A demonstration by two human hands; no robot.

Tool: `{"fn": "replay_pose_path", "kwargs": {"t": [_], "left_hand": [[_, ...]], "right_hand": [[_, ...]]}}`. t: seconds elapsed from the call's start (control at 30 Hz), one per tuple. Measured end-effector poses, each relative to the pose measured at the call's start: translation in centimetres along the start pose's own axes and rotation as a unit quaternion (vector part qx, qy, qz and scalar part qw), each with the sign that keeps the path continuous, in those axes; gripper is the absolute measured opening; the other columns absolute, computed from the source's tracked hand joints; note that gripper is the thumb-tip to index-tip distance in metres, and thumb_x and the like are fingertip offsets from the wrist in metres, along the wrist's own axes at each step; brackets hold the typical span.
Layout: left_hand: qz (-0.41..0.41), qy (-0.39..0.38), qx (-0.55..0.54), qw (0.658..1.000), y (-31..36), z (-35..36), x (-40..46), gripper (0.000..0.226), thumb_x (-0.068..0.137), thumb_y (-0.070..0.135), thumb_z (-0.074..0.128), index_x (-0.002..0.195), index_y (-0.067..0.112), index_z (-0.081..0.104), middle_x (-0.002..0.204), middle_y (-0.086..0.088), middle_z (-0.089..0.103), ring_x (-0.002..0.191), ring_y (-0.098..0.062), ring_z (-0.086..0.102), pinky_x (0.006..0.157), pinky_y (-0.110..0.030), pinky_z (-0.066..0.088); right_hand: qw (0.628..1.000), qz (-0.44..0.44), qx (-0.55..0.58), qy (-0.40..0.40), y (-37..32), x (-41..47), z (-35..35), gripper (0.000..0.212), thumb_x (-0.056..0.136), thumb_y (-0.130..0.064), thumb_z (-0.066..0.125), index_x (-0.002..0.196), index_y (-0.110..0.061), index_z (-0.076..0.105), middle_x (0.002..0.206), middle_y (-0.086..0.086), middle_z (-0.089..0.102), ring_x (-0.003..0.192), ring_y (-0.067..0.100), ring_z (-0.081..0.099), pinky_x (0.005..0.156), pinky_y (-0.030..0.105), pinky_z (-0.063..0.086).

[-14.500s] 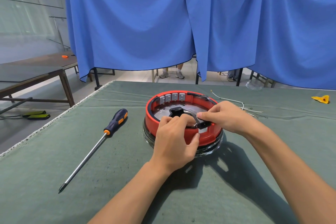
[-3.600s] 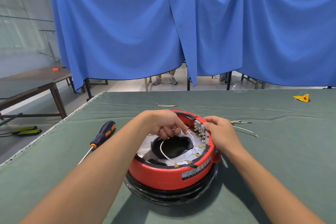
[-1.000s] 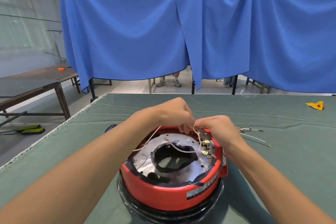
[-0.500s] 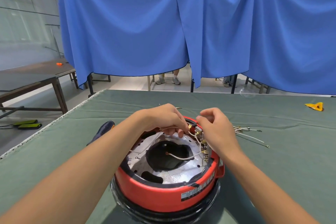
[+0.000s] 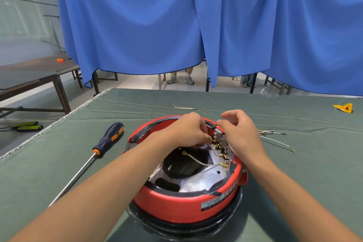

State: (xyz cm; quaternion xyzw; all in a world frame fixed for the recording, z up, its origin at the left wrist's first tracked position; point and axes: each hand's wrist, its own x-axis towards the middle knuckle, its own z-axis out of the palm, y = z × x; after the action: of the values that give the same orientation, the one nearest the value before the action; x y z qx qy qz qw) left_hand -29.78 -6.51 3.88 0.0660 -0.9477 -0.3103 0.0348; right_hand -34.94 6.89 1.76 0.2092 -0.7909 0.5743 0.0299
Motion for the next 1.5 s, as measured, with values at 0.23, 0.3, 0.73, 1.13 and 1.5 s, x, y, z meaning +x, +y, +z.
{"fn": "replay_pose_path", "kwargs": {"t": [0.23, 0.3, 0.73, 1.13, 1.5], "left_hand": [[0.009, 0.028, 0.065, 0.997, 0.8, -0.4, -0.5, 0.006, 0.078, 0.015, 0.071, 0.078, 0.011, 0.076, 0.061, -0.003, 0.066, 0.06, -0.018, 0.063, 0.063, -0.032, 0.055], [0.011, 0.025, 0.087, 0.996, 1.0, -0.3, -0.7, 0.009, 0.078, 0.017, 0.073, 0.083, 0.011, 0.077, 0.061, -0.001, 0.063, 0.067, -0.02, 0.063, 0.062, -0.032, 0.052], [0.0, 0.055, 0.108, 0.993, 0.5, 1.0, -1.7, 0.018, 0.082, 0.027, 0.072, 0.087, 0.009, 0.075, 0.086, -0.01, 0.071, 0.083, -0.027, 0.064, 0.078, -0.04, 0.054], [0.011, 0.078, 0.102, 0.992, 0.5, 0.8, -1.9, 0.012, 0.085, 0.023, 0.069, 0.088, 0.013, 0.076, 0.085, -0.004, 0.072, 0.078, -0.02, 0.064, 0.071, -0.031, 0.051], [0.022, 0.081, 0.123, 0.989, 1.0, 1.2, -2.0, 0.012, 0.086, 0.022, 0.068, 0.091, 0.013, 0.075, 0.086, -0.004, 0.071, 0.077, -0.019, 0.063, 0.064, -0.027, 0.042]], "right_hand": [[1.0, -0.004, 0.01, -0.002, 0.0, 0.0, 0.1, 0.013, 0.086, -0.015, 0.062, 0.097, -0.02, 0.059, 0.089, -0.01, 0.061, 0.082, 0.005, 0.057, 0.066, 0.021, 0.042], [1.0, -0.004, 0.011, -0.001, 0.0, 0.0, 0.1, 0.011, 0.086, -0.014, 0.062, 0.095, -0.019, 0.06, 0.09, -0.007, 0.063, 0.085, 0.01, 0.059, 0.07, 0.024, 0.042], [1.0, -0.009, 0.003, -0.003, 0.0, -0.1, 0.2, 0.01, 0.085, -0.012, 0.061, 0.094, -0.018, 0.063, 0.089, -0.004, 0.065, 0.086, 0.014, 0.06, 0.07, 0.025, 0.042], [1.0, -0.013, 0.001, -0.003, 0.0, -0.1, 0.2, 0.009, 0.086, -0.011, 0.061, 0.089, -0.019, 0.064, 0.083, -0.006, 0.064, 0.078, 0.011, 0.059, 0.063, 0.023, 0.043], [1.0, -0.016, -0.007, 0.003, 0.0, -0.2, 0.2, 0.01, 0.085, -0.011, 0.06, 0.088, -0.02, 0.065, 0.082, -0.007, 0.065, 0.08, 0.012, 0.06, 0.067, 0.026, 0.044]]}}
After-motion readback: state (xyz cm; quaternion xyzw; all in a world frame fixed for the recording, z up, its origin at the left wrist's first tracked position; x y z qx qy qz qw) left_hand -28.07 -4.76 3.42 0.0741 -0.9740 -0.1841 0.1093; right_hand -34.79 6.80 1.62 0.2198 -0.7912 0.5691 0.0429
